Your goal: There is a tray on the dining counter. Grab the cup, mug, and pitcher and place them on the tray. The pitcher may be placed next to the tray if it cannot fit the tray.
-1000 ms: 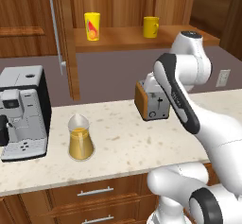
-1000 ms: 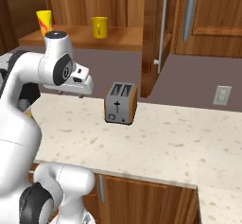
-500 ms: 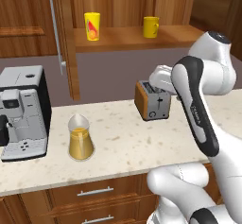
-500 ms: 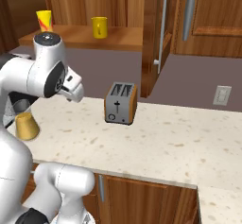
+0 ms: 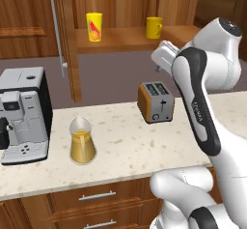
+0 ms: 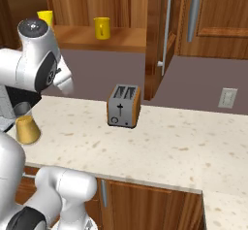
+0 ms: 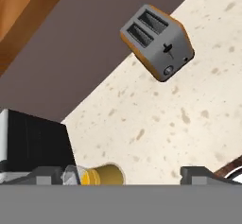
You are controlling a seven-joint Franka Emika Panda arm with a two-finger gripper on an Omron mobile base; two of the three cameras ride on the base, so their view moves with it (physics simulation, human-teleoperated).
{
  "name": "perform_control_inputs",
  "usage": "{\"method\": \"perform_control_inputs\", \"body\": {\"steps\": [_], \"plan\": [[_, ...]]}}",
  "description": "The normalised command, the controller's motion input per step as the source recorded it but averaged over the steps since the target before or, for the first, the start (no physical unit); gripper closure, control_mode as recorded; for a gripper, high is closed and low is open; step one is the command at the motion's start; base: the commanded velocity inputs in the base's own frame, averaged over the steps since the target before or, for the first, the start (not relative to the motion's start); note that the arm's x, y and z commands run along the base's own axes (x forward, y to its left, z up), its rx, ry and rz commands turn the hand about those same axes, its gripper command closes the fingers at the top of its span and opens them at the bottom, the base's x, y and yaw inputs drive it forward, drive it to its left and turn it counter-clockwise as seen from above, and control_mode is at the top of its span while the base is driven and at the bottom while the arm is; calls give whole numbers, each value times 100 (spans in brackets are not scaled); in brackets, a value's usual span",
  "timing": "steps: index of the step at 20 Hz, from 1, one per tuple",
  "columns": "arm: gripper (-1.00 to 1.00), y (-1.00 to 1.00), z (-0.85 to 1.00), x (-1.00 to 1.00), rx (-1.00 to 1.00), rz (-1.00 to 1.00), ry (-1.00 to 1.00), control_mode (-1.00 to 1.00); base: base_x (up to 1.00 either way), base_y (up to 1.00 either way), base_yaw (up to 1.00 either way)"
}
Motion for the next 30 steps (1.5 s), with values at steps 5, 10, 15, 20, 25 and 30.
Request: {"method": "perform_control_inputs", "body": {"steps": [5,10,15,20,25,30], "plan": [[-100,6,73,49,22,-4,0,-100,0,0,0],[-100,7,66,30,22,0,0,-100,0,0,0],[-100,34,36,21,14,0,2,-100,0,0,0],[-100,52,10,19,14,0,6,-100,0,0,0],[-100,25,0,60,4,0,0,-100,0,0,0],[-100,35,0,65,0,0,0,-100,0,0,0]]}}
